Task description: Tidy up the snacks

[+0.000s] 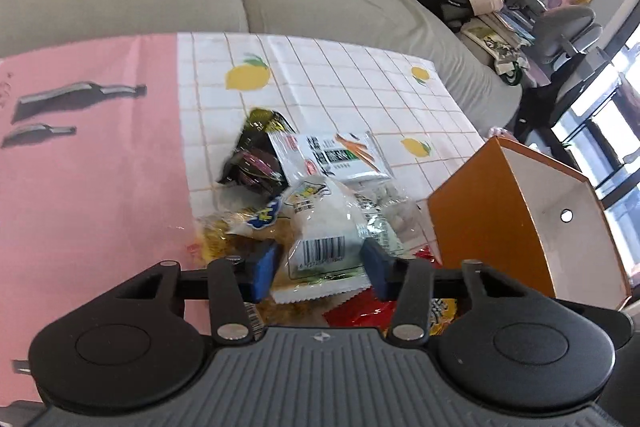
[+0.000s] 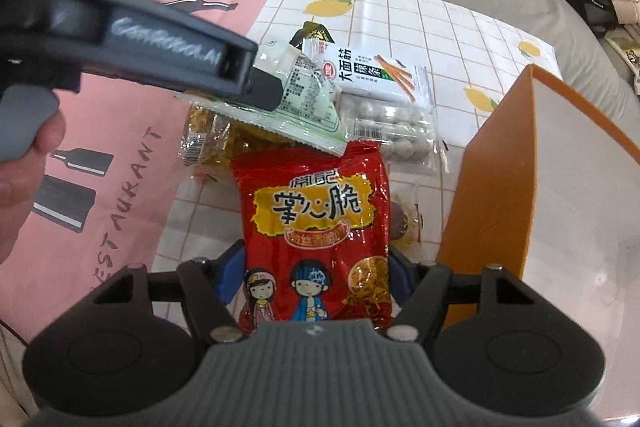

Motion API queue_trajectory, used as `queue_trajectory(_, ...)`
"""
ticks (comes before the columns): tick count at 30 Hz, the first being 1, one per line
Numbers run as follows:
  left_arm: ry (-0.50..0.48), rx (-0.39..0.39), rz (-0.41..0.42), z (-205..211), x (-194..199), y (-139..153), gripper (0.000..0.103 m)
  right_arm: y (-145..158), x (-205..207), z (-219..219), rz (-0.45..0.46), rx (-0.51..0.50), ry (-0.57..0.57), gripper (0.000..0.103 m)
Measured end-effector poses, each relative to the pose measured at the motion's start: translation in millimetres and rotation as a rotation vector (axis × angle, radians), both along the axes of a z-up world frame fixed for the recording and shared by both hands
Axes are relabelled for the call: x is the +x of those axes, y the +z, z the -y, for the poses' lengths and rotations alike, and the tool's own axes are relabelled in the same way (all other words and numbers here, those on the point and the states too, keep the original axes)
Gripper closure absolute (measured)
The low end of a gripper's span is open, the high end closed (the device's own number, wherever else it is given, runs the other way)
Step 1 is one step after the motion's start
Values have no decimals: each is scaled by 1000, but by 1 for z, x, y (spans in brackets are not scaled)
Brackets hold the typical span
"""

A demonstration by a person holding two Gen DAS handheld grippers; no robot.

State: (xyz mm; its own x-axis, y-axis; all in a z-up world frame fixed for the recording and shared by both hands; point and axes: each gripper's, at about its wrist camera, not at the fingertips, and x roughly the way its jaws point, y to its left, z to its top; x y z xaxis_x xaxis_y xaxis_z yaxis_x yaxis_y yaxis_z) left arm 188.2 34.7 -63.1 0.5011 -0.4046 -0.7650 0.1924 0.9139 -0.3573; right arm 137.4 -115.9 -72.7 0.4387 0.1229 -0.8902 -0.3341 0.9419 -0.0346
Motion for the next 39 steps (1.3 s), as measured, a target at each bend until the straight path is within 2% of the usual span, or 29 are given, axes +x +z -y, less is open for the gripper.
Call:
queue_trajectory(4, 4, -46, -4, 0, -3, -2, 78, -5, 2, 0, -15, 5, -3, 35)
queue_trajectory(10, 17, -57, 7, 4, -13, 4, 94, -9, 3, -2, -25, 11, -12, 35)
queue_trajectory(20, 94, -91, 69, -18, -50, 40, 96, 2, -5, -1, -10, 59, -12, 35)
queue_trajectory(25, 143, -65, 95, -28, -67, 59, 97, 17, -15, -1, 5, 100, -4, 35)
queue_trajectory(31, 172, -57, 114, -32, -84, 76, 97, 45, -31, 0, 54, 161, 22, 35)
queue_trajectory(39, 125, -71, 196, -14, -99, 112, 97, 93, -48, 30, 93, 238, 16, 35)
